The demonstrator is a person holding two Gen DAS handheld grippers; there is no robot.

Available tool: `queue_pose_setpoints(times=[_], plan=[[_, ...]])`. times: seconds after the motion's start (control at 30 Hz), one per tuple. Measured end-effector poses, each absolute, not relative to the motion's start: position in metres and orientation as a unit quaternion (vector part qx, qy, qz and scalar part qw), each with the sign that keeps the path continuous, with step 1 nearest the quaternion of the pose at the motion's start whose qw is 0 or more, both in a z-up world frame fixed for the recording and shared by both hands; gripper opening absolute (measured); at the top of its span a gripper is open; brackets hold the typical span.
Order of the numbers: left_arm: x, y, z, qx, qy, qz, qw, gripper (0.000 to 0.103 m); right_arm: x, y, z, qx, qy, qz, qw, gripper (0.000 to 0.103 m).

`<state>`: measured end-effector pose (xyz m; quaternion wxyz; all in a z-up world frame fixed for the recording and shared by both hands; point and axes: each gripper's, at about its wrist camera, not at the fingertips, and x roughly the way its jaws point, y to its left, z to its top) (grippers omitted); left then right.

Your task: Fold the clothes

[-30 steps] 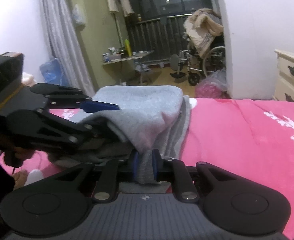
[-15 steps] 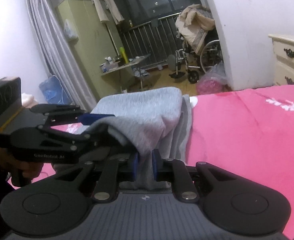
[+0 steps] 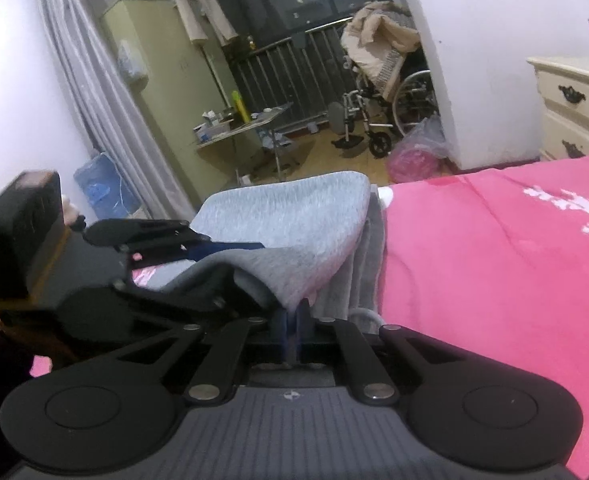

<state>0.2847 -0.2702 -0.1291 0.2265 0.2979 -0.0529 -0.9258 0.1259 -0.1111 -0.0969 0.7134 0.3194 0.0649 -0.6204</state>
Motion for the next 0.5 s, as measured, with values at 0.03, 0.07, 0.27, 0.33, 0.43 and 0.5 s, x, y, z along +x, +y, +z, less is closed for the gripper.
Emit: queue_pose_setpoints(times=[0.03,0.07,0.27,0.33,0.43,0.5], plan=[[0.283,-0.267,-0.131,0.300,-0.063,-0.925,0.225,0.045,0.125,-0.110,-0.095,0.323,0.061,-0.621,0.711,0.003],[0.281,-0.266,-0.133,0.303,-0.069,-0.924,0.223,0.045,0.125,-0.109,-0.093,0.328,0.059,-0.622,0.709,0.003],[0.285,-0.262,-0.141,0.321,-0.066,-0.921,0.211,0.049,0.113,-0.113,-0.130,0.429,0.073,-0.605,0.667,0.005],[0.295,-0.261,-0.135,0.319,-0.064,-0.923,0.204,0.049,0.107,-0.108,-0.129,0.439,0.063,-0.599,0.667,0.006],[0.313,-0.260,-0.124,0.316,-0.054,-0.927,0.195,0.053,0.098,-0.092,-0.112,0.427,0.073,-0.605,0.668,0.007],[0.331,-0.259,-0.112,0.311,-0.043,-0.930,0.191,0.053,0.090,-0.081,-0.100,0.418,0.079,-0.613,0.666,0.007]])
